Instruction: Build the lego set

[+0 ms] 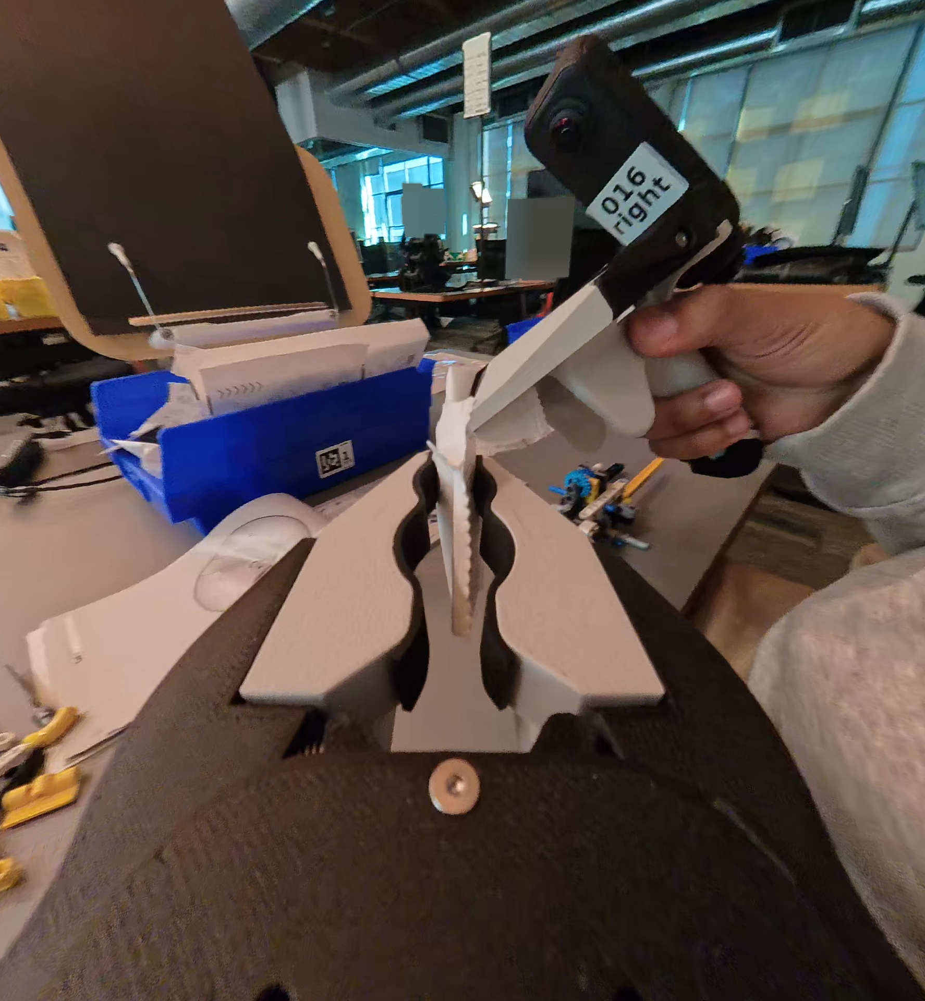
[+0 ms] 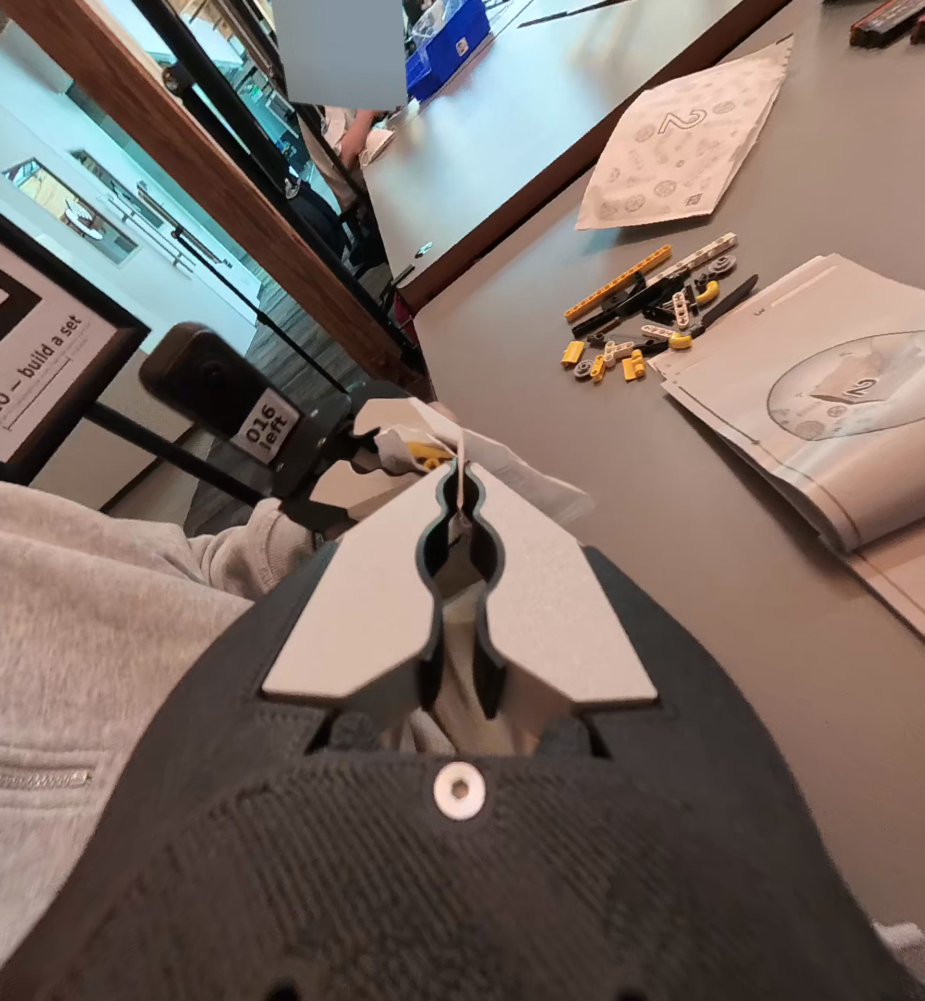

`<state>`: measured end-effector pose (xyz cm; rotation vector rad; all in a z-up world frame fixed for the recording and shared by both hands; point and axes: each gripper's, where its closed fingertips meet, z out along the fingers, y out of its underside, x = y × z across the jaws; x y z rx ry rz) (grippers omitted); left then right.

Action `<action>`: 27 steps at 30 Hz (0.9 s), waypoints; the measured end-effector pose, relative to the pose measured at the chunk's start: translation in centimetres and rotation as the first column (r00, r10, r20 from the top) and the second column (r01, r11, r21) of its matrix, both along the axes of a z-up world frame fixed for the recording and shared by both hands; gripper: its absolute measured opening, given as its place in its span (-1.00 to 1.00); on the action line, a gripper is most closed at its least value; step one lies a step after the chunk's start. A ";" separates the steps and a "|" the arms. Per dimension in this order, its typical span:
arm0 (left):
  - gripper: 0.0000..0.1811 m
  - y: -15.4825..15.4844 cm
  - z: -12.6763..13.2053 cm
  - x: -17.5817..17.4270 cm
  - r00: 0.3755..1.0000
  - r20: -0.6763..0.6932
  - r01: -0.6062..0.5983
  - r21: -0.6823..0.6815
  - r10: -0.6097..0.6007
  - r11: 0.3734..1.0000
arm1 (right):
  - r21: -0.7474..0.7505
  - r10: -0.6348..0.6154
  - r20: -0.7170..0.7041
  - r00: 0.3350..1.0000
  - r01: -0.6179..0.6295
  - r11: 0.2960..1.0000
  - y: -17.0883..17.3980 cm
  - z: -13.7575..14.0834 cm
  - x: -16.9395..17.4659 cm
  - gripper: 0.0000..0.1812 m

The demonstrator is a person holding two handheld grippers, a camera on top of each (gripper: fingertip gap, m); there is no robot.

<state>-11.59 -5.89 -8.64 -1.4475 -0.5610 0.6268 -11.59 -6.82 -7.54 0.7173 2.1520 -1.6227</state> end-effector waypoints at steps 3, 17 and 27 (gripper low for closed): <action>-0.89 0.4 0.4 0.5 0.998 0.020 0.062 0.056 -0.063 0.997 | 0.001 0.039 -0.007 0.999 -0.039 0.999 0.4 0.3 0.4 -1.00; -0.90 1.1 3.0 3.3 0.934 0.028 0.330 0.314 -0.356 0.890 | -0.107 0.208 0.033 0.977 -0.204 0.973 1.0 2.8 3.3 -1.00; -0.90 1.6 4.5 6.6 0.795 -0.030 0.554 0.443 -0.606 0.705 | -0.261 0.409 0.127 0.904 -0.367 0.893 1.6 4.2 6.3 -1.00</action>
